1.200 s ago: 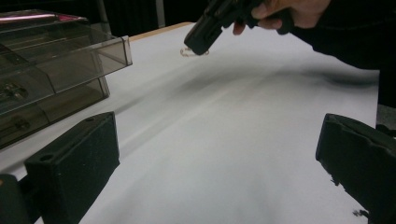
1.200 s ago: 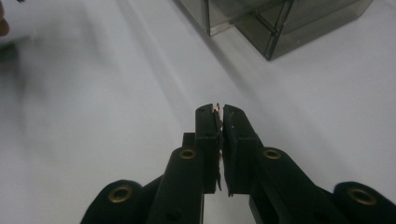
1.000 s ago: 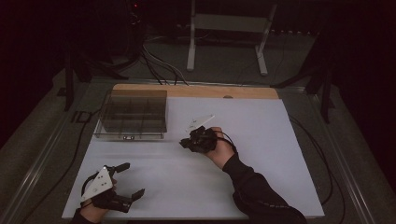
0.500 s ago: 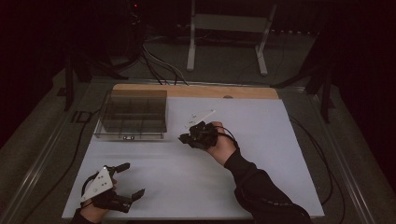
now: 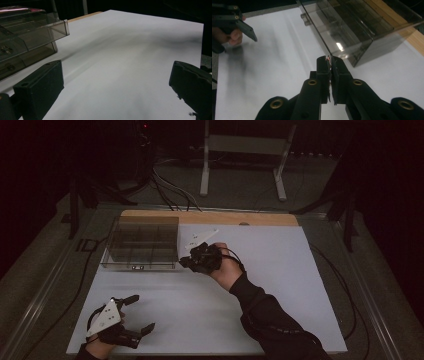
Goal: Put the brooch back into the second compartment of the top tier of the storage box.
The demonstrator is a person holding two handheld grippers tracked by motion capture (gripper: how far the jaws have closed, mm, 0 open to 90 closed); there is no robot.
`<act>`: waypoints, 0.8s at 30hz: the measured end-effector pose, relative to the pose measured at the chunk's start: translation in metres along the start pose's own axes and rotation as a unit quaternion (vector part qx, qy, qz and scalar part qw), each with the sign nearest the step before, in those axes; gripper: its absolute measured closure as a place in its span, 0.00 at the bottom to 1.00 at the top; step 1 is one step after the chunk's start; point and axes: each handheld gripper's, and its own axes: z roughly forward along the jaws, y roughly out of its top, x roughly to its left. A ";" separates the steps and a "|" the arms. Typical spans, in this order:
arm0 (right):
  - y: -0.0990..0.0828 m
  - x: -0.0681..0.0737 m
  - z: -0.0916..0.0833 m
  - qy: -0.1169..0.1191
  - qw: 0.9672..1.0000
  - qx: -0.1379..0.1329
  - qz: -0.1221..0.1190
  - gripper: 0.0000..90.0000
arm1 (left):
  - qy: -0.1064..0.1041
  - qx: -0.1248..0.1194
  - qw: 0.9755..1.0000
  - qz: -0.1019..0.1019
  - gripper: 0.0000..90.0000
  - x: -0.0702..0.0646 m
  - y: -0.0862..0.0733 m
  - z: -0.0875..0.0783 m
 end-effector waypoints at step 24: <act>0.049 0.008 0.027 0.015 1.000 0.002 -0.024 0.95 | -0.003 0.000 1.000 0.004 0.01 -0.001 0.000 0.000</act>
